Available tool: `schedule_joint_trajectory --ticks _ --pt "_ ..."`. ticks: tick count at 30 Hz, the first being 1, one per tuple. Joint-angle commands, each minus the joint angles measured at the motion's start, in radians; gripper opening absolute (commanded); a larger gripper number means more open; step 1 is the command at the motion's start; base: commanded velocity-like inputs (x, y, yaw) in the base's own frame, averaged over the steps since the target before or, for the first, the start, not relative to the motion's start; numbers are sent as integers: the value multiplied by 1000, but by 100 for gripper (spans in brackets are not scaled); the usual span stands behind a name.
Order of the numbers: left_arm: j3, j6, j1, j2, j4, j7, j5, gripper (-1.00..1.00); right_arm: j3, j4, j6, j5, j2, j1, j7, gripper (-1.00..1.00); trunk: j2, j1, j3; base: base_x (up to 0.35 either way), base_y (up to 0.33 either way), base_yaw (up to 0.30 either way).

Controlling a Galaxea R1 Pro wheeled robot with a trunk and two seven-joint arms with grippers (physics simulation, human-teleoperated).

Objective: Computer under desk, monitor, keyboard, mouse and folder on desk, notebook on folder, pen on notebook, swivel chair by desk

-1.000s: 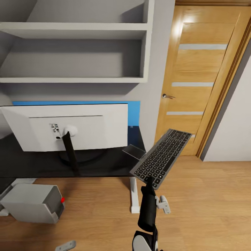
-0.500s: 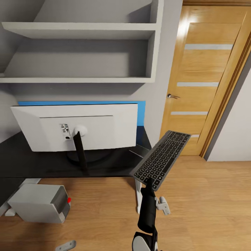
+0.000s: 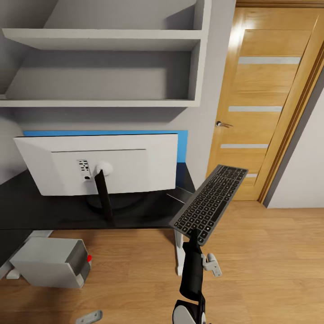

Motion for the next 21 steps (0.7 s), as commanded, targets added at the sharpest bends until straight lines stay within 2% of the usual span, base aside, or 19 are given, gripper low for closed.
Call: schedule_joint_trajectory --ticks 1,7,21 --pt "-5 4 0 -1 -2 8 8 100 2 -1 -3 6 -3 -1 -10 -100 -1 0 -1 0 0 0" --pt "-5 4 0 -7 -2 9 8 100 2 -14 -2 5 -24 -1 -11 -100 -1 0 -1 0 0 0" --pt "-5 4 0 -8 -2 9 9 100 4 -16 -22 2 -24 -1 -12 -100 -1 0 -1 0 0 0"
